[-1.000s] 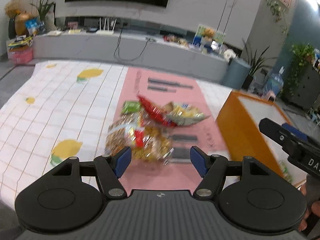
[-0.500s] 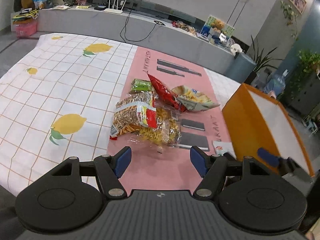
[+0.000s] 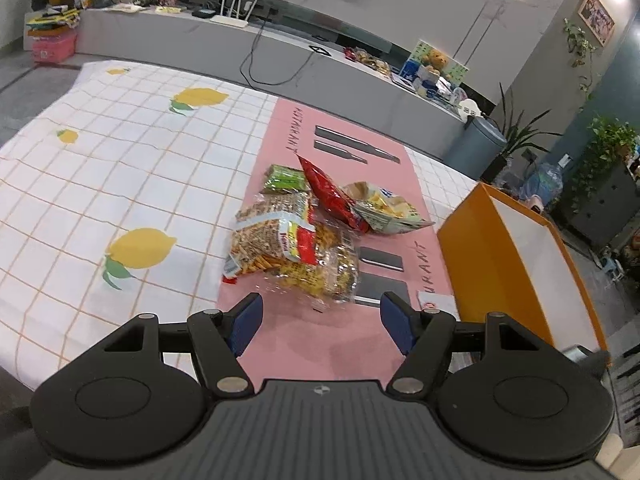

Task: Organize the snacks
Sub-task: 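Grasp the clear green-label packet with the right tool, then lift the clear packet with the right tool while left grasps the blue-banded noodle bag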

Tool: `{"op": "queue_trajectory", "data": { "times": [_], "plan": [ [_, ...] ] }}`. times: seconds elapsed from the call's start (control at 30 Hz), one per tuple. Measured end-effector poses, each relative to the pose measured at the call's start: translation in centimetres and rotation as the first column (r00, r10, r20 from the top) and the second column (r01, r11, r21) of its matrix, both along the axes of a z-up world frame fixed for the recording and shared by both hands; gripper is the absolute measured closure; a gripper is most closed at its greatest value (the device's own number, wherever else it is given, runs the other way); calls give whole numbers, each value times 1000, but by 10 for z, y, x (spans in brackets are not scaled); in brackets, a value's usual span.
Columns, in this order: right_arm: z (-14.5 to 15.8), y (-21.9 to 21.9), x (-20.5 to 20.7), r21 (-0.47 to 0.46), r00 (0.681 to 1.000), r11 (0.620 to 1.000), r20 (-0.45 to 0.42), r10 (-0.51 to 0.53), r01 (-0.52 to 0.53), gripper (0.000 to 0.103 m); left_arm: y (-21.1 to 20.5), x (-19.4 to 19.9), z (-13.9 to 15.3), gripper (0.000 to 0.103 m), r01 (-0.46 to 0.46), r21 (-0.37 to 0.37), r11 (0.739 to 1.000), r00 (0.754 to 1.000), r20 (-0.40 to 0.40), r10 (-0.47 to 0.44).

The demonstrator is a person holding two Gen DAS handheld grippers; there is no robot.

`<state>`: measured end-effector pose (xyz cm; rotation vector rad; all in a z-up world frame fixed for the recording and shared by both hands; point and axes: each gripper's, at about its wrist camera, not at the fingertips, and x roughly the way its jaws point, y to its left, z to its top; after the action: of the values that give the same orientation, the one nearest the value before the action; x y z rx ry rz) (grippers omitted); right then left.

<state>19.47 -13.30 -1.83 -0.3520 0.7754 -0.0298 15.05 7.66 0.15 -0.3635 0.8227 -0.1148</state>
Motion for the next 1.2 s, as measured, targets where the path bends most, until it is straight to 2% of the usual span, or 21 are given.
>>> {"op": "queue_trajectory", "data": {
  "times": [0.13, 0.27, 0.4, 0.53, 0.67, 0.77, 0.83, 0.87, 0.93, 0.97, 1.03, 1.1, 1.2],
  "plan": [
    [1, -20, 10, 160, 996, 983, -26, -84, 87, 58, 0, 0, 0, 24, 12, -24, 1000, 1000, 6, -12],
    [0, -20, 15, 213, 996, 973, -48, -75, 84, 52, 2, -1, -1, 24, 25, -68, 997, 1000, 9, -24],
    [3, -25, 15, 272, 995, 958, -68, -73, 89, 52, 0, -1, -2, 24, 16, -58, 998, 1000, 5, -16],
    [8, -33, 17, 416, 994, 907, -109, -17, 61, 52, -2, 0, -3, 24, 24, -53, 998, 1000, 1, -24],
    [10, -30, 16, 502, 990, 864, -129, 48, 24, 52, -4, 0, -4, 24, 27, -36, 999, 1000, -3, -27],
    [10, -30, 16, 606, 982, 795, -149, 114, 0, 52, -5, 0, -4, 24, 29, -34, 999, 1000, -4, -29],
    [10, -27, 15, 654, 974, 757, -161, 159, -15, 58, -5, 0, -4, 24, 30, -34, 999, 1000, -3, -30],
    [10, -26, 14, 664, 975, 748, -161, 155, -9, 59, -4, 0, -4, 24, 29, -33, 999, 1000, -2, -29],
    [12, -28, 9, 653, 987, 757, -139, 80, 30, 58, -4, 0, -3, 24, 25, -26, 999, 1000, -3, -26],
    [15, -30, 6, 640, 992, 767, -120, 47, 41, 56, -4, 0, -3, 24, 22, -17, 1000, 1000, -4, -22],
    [19, -32, -3, 623, 997, 779, -75, -24, 66, 27, -4, -1, -3, 24, 14, 0, 1000, 1000, -1, -14],
    [22, -31, -17, 620, 993, 777, -37, -112, 111, 14, -4, -1, -1, 24, 15, 6, 1000, 1000, 3, -15],
    [18, -19, -33, 564, 977, 805, -18, -212, 184, 10, -4, -1, 1, 24, 21, 2, 1000, 1000, 10, -21]
  ]
}}
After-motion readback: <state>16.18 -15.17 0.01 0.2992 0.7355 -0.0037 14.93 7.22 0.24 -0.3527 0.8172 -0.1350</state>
